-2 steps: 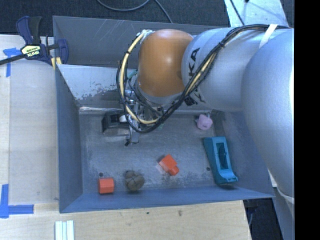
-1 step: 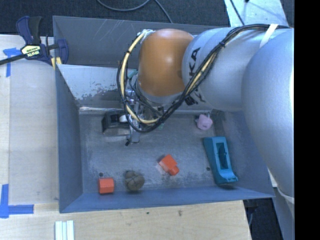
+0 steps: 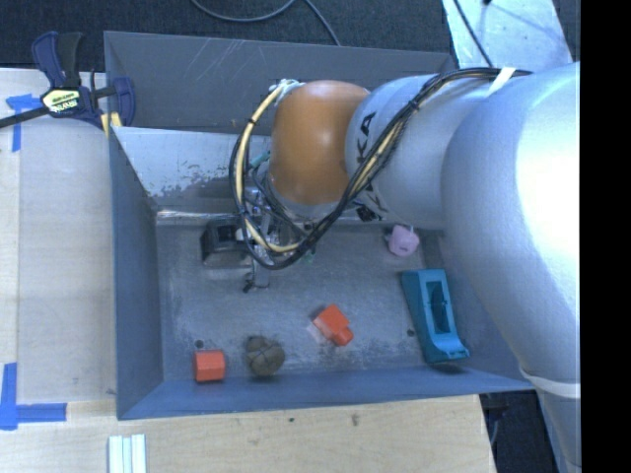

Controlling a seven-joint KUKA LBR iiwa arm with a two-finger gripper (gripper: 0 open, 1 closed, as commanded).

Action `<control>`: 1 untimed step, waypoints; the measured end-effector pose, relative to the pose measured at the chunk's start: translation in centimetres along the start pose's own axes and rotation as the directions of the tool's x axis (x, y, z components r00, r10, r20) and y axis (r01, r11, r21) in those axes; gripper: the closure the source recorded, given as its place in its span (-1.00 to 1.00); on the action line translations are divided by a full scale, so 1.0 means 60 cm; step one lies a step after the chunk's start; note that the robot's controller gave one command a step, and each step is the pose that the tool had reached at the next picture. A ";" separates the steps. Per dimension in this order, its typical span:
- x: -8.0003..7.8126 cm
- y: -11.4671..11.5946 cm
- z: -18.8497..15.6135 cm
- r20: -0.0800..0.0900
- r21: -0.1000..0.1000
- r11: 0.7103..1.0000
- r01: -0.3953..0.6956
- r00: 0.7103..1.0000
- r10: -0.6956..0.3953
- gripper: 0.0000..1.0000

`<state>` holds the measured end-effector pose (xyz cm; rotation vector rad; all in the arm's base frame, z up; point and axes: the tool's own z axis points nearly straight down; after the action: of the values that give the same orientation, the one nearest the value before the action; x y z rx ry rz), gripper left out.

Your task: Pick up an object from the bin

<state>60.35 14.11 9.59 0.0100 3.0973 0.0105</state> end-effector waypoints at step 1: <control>-0.009 -0.004 0.041 -0.001 0.003 1.000 -0.022 1.000 0.022 1.00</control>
Offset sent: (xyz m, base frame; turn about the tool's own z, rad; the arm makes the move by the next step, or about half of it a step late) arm 0.0000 0.0000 0.0000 0.0000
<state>61.00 13.86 7.17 0.0441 3.0980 0.0060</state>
